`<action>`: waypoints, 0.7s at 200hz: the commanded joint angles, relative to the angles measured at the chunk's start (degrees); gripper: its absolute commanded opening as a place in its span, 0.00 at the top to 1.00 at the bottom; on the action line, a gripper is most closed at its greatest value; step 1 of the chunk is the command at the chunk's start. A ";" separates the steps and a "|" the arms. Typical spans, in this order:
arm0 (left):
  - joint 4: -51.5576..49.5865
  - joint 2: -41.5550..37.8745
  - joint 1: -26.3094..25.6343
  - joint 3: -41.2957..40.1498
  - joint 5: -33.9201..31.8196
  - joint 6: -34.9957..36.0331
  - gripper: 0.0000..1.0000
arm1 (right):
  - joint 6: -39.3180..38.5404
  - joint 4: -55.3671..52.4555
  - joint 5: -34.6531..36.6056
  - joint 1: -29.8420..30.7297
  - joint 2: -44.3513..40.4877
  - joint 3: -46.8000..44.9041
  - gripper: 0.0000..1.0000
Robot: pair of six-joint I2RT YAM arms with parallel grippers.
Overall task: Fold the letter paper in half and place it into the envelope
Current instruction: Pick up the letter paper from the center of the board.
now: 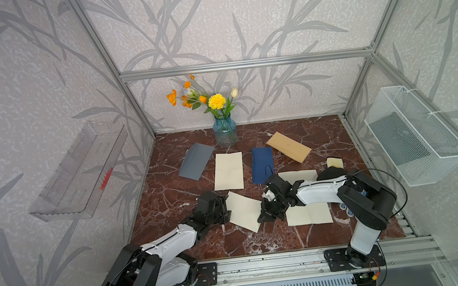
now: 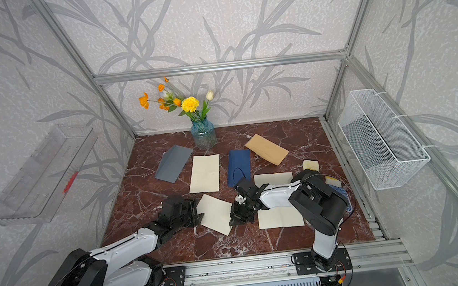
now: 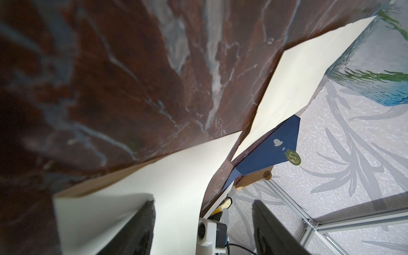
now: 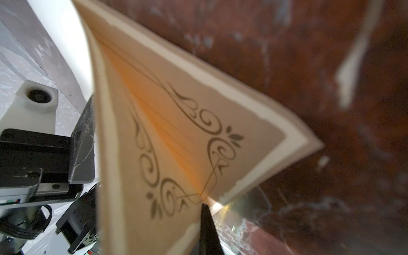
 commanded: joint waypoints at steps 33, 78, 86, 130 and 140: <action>-20.09 -4.67 1.65 9.21 5.37 17.55 0.04 | 2.13 3.16 -1.49 -2.69 -2.13 -0.23 1.00; -28.79 -8.11 2.47 13.56 9.21 25.97 0.00 | 9.48 12.10 -4.41 -4.50 -2.08 -2.11 1.00; -28.53 -8.47 2.38 13.28 8.74 25.82 0.00 | 10.84 13.65 -4.96 -4.60 -1.84 -2.32 1.00; -23.32 -6.21 2.51 10.15 8.39 24.86 0.01 | 19.25 24.72 -6.45 -5.22 -1.44 -5.21 1.00; -21.38 -5.22 2.45 9.57 7.94 24.63 0.02 | 18.87 24.32 -7.06 -5.22 -1.47 -4.72 1.00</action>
